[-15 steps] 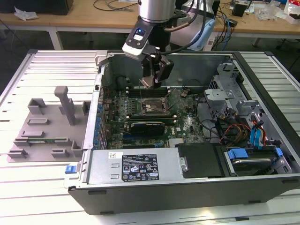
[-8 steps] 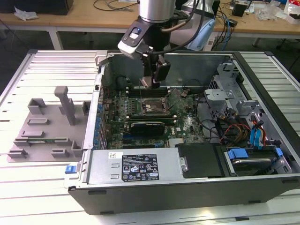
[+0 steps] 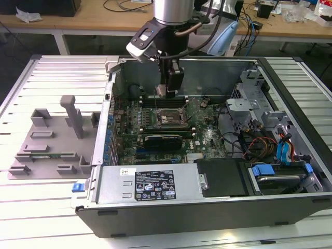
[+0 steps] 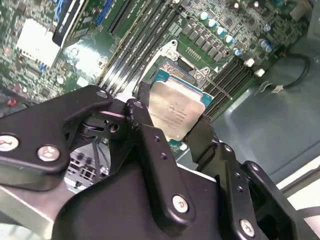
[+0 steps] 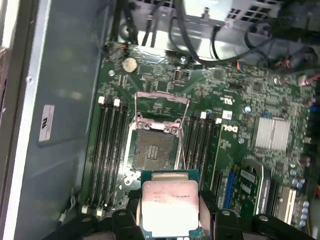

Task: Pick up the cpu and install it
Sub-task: 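Place the cpu into insertion slot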

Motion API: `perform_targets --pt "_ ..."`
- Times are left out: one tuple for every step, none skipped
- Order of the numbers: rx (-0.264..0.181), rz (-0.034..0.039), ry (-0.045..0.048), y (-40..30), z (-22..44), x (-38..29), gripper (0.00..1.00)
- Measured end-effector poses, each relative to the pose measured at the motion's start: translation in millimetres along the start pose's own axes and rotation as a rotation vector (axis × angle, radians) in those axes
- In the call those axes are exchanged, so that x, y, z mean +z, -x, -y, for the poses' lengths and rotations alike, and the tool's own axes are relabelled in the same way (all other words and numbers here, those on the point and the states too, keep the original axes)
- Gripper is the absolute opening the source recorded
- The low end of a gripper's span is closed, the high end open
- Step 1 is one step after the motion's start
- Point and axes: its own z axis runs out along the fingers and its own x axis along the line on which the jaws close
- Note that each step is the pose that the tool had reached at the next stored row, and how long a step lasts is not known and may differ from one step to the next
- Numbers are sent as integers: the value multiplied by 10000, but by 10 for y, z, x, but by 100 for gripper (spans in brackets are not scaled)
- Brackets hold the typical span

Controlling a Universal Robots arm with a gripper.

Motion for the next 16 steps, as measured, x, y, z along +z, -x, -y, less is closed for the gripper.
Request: perform_targets --pt "465 2 -10 0 0 1 55" --pt "597 2 -11 0 0 1 55" --pt "601 1 -11 0 0 1 55" --pt "601 1 -11 0 0 1 55" --pt "601 1 -3 0 0 4 55" --pt "602 1 18 -1 0 10 55" --pt "603 5 50 -1 1 16 55" --pt "605 14 146 -1 3 32 55" --pt "606 21 224 -1 6 46 55" --pt "607 26 293 -2 8 62 55" --pt "609 32 368 -3 11 84 55" --pt "609 35 399 -3 12 97 55" --pt "610 36 418 -4 14 108 55" --pt "610 38 433 -4 15 117 55" --pt "610 40 461 -4 17 136 55" --pt "611 41 474 -5 18 145 55"
